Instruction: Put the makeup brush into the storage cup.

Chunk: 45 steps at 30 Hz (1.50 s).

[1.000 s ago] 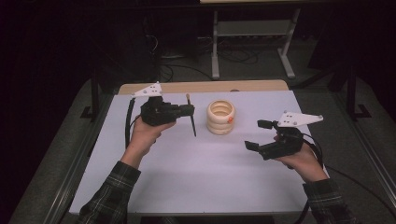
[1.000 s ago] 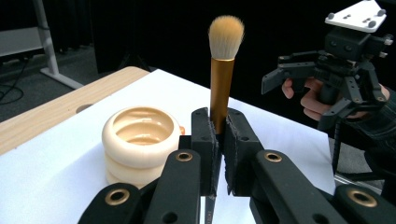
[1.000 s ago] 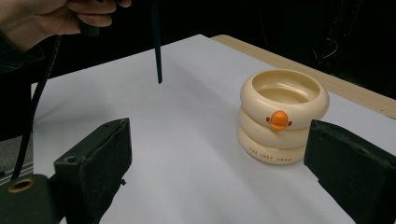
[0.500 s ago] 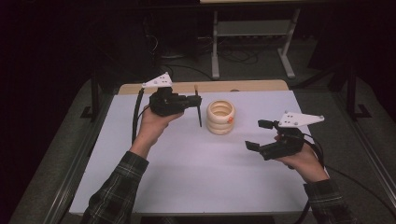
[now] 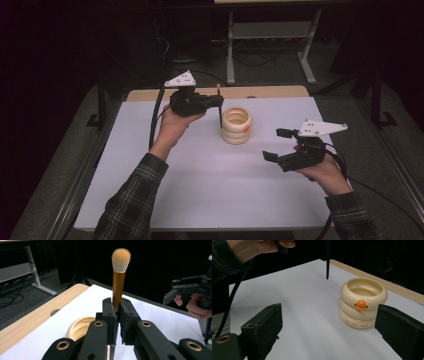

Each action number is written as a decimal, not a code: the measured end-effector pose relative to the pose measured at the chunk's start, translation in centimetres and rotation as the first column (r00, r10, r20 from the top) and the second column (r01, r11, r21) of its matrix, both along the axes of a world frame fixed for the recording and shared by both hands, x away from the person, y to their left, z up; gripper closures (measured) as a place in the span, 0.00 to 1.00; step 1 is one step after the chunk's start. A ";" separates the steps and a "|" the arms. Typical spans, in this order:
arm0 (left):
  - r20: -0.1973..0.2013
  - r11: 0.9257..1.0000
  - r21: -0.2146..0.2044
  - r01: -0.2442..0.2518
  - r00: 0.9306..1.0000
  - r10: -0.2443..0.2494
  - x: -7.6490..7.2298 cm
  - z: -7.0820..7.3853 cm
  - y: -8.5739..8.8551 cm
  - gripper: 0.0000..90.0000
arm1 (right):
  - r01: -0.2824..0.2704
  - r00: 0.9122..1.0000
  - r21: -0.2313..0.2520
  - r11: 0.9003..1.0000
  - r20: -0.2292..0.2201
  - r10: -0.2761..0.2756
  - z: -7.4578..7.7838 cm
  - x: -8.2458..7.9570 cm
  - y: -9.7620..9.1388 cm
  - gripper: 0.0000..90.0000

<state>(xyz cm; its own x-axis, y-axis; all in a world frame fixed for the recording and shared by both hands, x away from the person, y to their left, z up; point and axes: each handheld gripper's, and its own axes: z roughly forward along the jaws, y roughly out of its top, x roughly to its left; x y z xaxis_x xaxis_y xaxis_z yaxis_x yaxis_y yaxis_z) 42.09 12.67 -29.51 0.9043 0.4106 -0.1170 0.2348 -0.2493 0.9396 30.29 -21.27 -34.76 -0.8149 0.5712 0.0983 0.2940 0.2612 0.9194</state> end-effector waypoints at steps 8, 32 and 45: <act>0.008 1.000 0.004 -0.015 1.000 0.015 1.1 -0.5 -0.9 0.93 | -0.002 1.000 0.001 1.000 0.002 0.002 0.1 0.0 0.0 0.08; 0.042 0.998 0.033 -0.047 0.998 0.045 3.5 -1.4 -4.1 0.93 | -0.005 1.000 0.008 1.000 0.003 0.005 0.2 -0.2 -0.2 0.08; 0.023 0.997 0.048 -0.063 0.998 0.062 4.2 -2.8 -4.5 0.93 | -0.005 1.000 0.009 1.000 0.002 0.005 0.2 -0.2 -0.2 0.08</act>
<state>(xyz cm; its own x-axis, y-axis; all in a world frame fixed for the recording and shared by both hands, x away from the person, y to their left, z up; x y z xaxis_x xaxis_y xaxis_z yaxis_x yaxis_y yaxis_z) 46.32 8.16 -32.27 0.8787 0.4712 -0.0762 0.2309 -0.2799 0.9319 30.10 -21.51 -34.59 -0.8180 0.5661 0.1024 0.2912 0.2539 0.9223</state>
